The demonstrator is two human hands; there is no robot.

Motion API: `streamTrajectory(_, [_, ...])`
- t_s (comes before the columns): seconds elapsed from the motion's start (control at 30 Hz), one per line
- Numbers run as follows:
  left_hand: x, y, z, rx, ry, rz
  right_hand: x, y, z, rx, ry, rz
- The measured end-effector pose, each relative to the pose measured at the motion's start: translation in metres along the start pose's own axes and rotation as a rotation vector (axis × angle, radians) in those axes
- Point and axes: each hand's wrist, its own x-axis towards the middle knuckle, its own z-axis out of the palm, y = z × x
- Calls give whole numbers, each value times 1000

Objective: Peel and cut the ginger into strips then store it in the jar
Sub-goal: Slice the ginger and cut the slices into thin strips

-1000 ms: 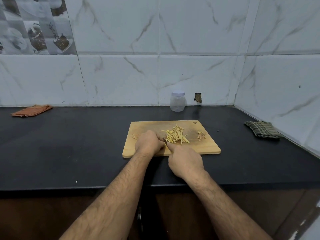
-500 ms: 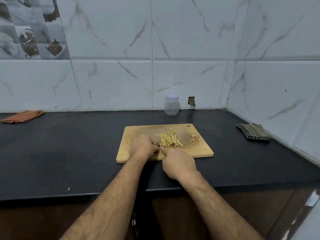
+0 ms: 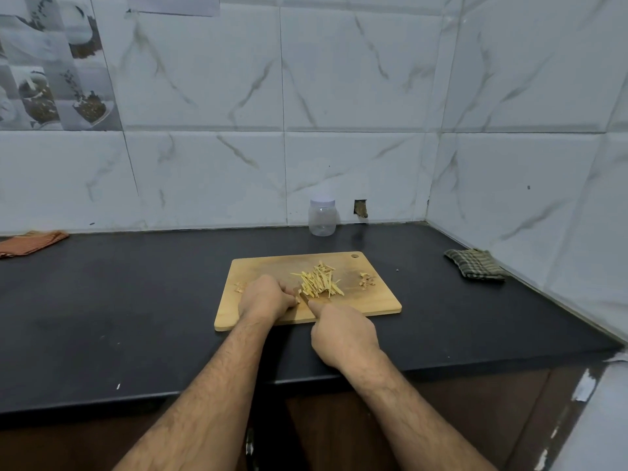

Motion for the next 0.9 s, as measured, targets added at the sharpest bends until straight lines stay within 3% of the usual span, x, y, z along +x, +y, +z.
streamTrajectory(0.37, [-1, -1, 0, -12, 5, 7, 7, -3, 8, 98, 54, 19])
streamTrajectory(0.9, [2, -3, 2, -17, 9, -6, 7, -10, 9, 47, 28, -3])
